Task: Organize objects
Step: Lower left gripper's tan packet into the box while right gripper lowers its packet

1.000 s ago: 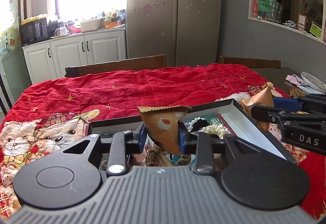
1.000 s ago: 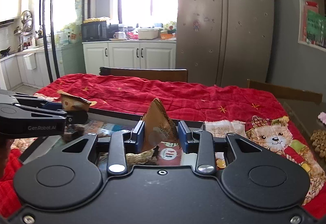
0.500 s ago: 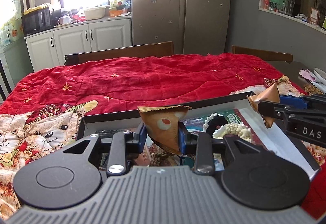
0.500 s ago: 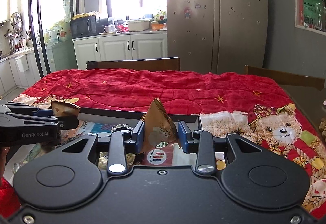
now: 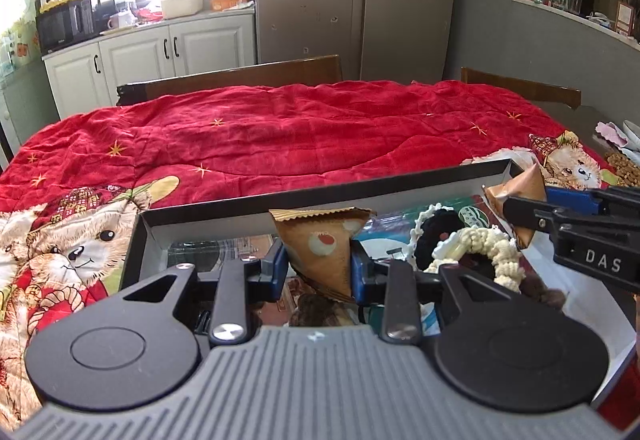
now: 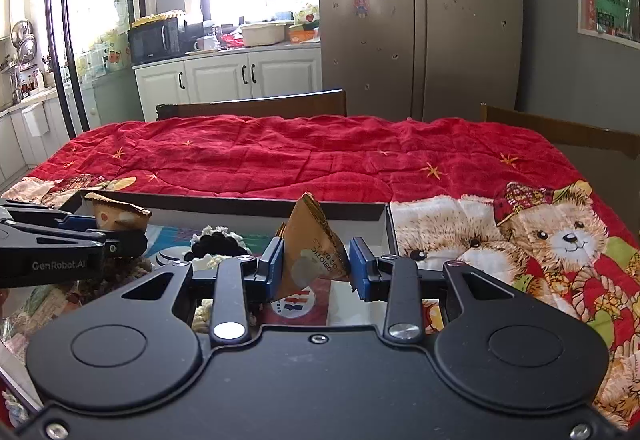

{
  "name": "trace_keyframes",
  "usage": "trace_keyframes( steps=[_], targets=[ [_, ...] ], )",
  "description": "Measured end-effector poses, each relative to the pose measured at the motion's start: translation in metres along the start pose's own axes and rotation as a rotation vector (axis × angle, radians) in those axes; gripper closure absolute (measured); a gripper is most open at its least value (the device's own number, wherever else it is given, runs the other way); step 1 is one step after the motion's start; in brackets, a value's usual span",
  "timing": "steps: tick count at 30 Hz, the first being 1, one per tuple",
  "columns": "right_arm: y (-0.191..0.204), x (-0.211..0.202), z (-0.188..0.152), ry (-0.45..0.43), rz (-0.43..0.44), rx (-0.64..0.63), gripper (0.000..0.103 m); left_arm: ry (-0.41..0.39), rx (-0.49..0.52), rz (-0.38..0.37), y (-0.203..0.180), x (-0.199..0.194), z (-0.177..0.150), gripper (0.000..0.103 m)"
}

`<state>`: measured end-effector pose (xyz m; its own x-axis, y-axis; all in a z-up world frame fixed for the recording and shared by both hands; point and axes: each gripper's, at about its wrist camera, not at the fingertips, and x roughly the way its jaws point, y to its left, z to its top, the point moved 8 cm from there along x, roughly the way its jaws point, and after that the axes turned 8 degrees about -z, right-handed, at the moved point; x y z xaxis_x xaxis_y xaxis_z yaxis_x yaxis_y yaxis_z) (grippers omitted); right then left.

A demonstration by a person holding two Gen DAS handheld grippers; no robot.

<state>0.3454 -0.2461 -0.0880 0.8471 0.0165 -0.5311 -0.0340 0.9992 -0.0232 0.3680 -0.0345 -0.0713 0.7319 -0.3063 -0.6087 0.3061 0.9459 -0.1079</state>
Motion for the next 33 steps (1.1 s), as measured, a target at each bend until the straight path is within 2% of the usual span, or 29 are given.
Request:
trace_keyframes(
  steps=[6, 16, 19, 23, 33],
  targets=[
    [0.002, 0.003, -0.003, 0.013, 0.003, -0.015, 0.069, 0.044, -0.004, -0.013, 0.0, 0.008, -0.004, 0.067],
    [0.006, 0.01, -0.007, 0.06, 0.013, -0.04, 0.069, 0.057, 0.021, 0.001, -0.003, 0.01, -0.005, 0.066],
    [0.007, 0.011, -0.008, 0.072, 0.015, -0.045, 0.069, 0.059, 0.029, 0.005, -0.004, 0.01, -0.005, 0.063],
    [0.008, 0.013, -0.009, 0.086, 0.019, -0.053, 0.069, 0.062, 0.035, 0.003, -0.005, 0.01, -0.005, 0.051],
    [0.011, 0.015, -0.011, 0.1, 0.028, -0.072, 0.068, 0.07, 0.05, 0.009, -0.007, 0.011, -0.006, 0.05]
  ],
)
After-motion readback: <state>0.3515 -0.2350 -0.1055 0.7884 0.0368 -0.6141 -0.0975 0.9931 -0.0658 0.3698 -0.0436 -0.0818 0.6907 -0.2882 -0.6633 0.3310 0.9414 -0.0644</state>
